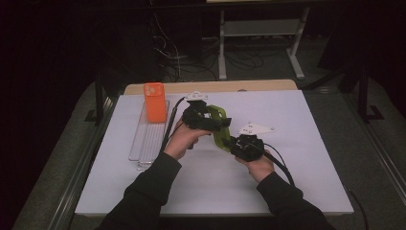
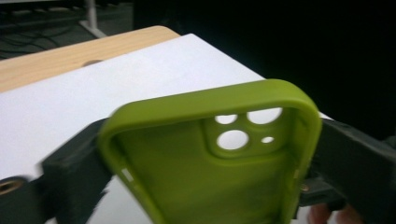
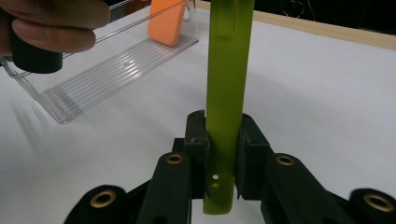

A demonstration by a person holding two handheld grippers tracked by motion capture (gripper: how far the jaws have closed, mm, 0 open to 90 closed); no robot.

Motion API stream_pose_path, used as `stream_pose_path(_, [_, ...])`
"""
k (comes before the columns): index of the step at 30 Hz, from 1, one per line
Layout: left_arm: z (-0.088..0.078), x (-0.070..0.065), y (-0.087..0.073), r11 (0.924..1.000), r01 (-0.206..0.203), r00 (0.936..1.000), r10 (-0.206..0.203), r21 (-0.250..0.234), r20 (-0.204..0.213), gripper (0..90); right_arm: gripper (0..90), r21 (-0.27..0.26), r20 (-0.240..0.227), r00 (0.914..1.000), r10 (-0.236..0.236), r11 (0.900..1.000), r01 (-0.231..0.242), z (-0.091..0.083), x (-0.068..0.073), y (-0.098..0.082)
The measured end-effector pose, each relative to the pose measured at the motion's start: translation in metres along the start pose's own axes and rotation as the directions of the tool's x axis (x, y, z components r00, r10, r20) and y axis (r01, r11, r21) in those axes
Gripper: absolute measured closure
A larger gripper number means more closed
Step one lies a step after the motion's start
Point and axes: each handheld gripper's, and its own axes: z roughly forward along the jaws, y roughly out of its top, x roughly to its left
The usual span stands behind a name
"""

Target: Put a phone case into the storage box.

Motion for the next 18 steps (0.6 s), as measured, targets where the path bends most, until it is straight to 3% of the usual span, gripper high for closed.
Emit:
stream_pose_path(9, [-0.0027,0.0024,0.0013,1.0000,-0.001,0.9996,0.001,-0.010,0.028,13.1,75.9,0.003,0.005,1.0000,-0.008,1.000,0.008,-0.0002,-0.0001,-0.0001])
stream_pose_path(14, [-0.0033,-0.0006,0.0025,0.9999,-0.015,0.9996,0.015,-0.003,0.024,14.2,74.1,0.017,0.006,0.9997,-0.026,1.000,0.025,-0.0002,-0.0006,-0.0002])
stream_pose_path(15, [-0.0030,-0.0017,0.0026,0.9998,-0.022,0.9997,0.022,-0.002,0.013,14.4,66.2,0.019,0.000,0.9997,-0.023,1.000,0.023,-0.0006,0.0001,0.0000])
stream_pose_path(18, [-0.0043,-0.0015,0.0042,0.9994,-0.034,0.9994,0.034,0.009,0.005,14.5,55.4,0.025,-0.007,0.9992,-0.039,0.999,0.039,-0.0024,-0.0002,0.0006])
